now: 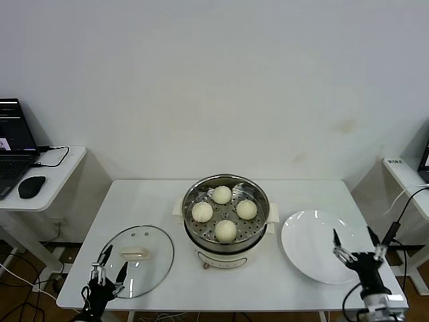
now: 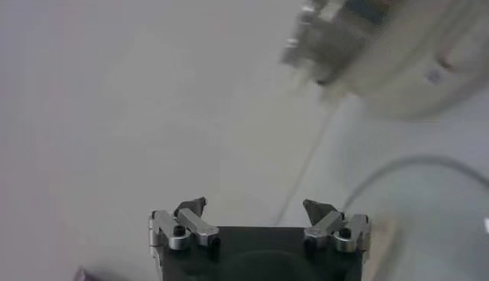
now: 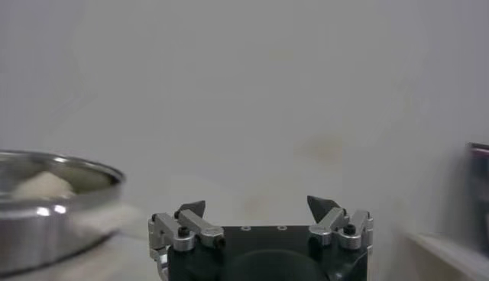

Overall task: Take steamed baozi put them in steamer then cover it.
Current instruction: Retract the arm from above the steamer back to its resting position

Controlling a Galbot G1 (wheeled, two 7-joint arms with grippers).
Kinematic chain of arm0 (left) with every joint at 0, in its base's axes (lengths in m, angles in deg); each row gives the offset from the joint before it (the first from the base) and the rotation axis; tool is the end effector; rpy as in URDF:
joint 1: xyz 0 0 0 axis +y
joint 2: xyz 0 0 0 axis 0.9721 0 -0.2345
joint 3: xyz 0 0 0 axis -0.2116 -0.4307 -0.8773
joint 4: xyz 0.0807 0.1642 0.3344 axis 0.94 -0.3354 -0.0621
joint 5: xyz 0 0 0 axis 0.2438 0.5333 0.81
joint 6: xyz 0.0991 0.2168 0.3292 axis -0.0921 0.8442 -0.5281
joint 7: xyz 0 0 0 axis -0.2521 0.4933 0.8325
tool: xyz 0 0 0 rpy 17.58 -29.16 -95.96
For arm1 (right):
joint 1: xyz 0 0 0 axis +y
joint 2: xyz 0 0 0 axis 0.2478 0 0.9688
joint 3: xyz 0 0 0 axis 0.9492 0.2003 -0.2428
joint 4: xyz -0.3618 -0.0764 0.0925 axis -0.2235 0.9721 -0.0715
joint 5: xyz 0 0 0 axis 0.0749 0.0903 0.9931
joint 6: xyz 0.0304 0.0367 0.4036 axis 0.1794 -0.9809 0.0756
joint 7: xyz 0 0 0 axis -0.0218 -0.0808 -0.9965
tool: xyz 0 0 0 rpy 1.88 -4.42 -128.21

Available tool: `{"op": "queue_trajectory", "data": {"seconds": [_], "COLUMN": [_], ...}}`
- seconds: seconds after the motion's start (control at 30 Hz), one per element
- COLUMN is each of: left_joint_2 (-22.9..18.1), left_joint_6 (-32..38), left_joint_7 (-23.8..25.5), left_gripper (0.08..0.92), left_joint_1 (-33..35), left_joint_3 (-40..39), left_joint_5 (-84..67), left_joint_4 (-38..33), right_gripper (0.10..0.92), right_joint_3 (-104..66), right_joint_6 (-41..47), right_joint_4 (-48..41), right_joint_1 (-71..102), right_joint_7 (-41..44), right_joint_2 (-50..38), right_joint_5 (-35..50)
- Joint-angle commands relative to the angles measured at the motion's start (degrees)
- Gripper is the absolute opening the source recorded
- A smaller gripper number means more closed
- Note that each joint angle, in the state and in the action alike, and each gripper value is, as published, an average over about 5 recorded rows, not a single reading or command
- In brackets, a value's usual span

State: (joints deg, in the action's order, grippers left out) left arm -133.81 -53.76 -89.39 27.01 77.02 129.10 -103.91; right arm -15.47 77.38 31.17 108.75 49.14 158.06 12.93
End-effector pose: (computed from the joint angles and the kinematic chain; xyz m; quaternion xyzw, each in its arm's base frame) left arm 0.1552 0.1372 -0.3945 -0.0711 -0.7654 -0.6394 0.0133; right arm 0.1832 -0.1829 -0.3538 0.0650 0.9934 -0.0934 0.0150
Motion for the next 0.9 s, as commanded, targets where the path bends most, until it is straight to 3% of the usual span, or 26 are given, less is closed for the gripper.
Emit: {"op": "queue_trajectory", "data": {"seconds": [0.03,0.9], "left_joint_2": [0.35,3.01], "left_joint_6": [0.39,0.34], "left_joint_7": [-0.32,0.49], "left_gripper": [0.823,0.823], "left_joint_1": [-5.26,-21.47], "left_joint_3": [-1.04,-5.57], "left_joint_5": [16.43,14.97], "left_joint_4": [7.13,22.12], "right_gripper": [0.823,0.823], "right_joint_3": [-5.16,-5.75], "right_joint_6": [-1.80,-3.18], "right_joint_4": [-0.31,-0.05], "right_joint_1": [3.87,5.46], "right_joint_7": [-1.70,-1.94], "right_joint_2": [4.97,7.84], "right_joint_5": [-1.55,-4.31]}}
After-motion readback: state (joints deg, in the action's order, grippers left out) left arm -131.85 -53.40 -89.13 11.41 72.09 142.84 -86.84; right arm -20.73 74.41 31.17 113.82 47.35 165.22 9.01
